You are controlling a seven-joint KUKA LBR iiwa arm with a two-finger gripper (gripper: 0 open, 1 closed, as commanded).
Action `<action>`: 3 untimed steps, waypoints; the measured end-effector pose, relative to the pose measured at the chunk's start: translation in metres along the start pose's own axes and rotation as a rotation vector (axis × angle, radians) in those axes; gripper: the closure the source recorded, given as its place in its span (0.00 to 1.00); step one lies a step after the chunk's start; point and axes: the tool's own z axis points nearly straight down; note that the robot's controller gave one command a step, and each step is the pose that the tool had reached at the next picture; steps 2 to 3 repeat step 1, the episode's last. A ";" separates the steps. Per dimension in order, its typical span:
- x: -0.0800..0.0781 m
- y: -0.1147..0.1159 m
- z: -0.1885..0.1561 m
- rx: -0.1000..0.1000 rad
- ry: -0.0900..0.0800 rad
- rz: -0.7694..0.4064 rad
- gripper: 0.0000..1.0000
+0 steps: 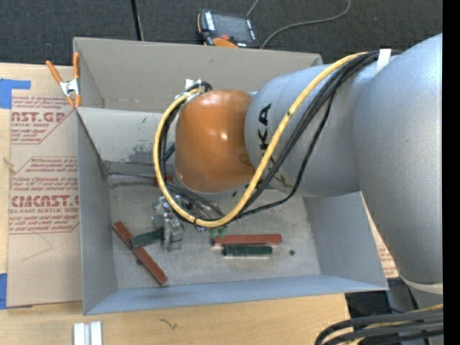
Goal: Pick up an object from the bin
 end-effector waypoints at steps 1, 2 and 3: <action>-0.004 -0.001 -0.074 0.001 -0.003 -0.036 1.00; -0.004 -0.001 -0.074 0.001 -0.003 -0.036 1.00; -0.004 -0.001 -0.074 0.001 -0.003 -0.036 1.00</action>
Offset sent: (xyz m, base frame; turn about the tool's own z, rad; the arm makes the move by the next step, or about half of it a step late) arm 0.0020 -0.0016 0.0699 -0.0358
